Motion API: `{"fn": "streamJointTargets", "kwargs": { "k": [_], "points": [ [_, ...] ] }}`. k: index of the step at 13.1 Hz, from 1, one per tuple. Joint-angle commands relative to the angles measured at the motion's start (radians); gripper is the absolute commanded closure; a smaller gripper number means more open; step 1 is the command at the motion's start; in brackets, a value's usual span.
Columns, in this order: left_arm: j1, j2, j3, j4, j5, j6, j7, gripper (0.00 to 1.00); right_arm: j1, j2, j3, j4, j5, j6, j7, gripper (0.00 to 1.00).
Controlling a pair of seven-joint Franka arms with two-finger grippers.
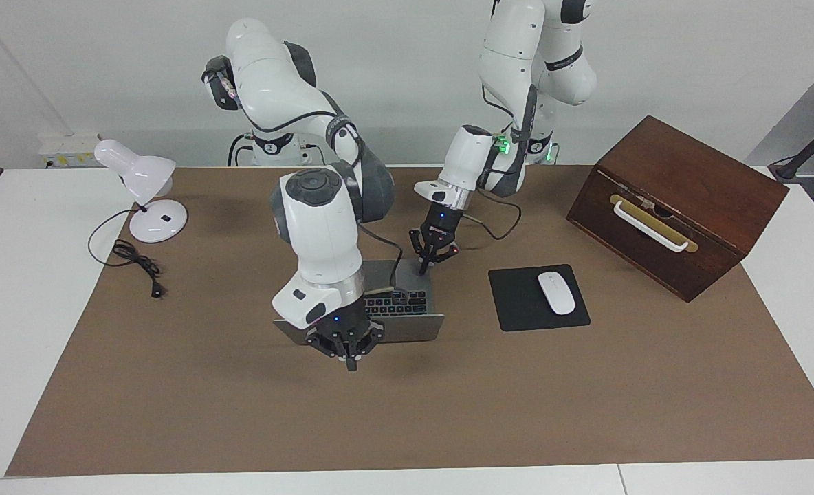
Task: Close laptop with both arms
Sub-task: 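Push the laptop screen down with the right gripper while the left gripper steadies the base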
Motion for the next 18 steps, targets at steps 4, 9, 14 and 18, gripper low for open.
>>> {"fn": "streamJointTargets", "kwargs": {
  "k": [4,9,14,18],
  "points": [
    [-0.005,0.029,0.015,-0.035,-0.016,0.008,0.069,1.00,-0.051,-0.035,0.030,-0.015,0.075,-0.173,0.010,1.00],
    [-0.005,0.041,0.015,-0.035,-0.016,0.008,0.071,1.00,-0.060,-0.049,0.034,-0.018,0.105,-0.323,0.009,1.00],
    [-0.005,0.043,0.015,-0.035,-0.016,0.008,0.071,1.00,-0.065,-0.096,0.036,-0.111,0.175,-0.365,0.012,1.00],
    [-0.005,0.045,0.015,-0.035,-0.016,0.008,0.071,1.00,-0.083,-0.095,0.036,-0.131,0.208,-0.452,0.012,1.00]
  ]
}}
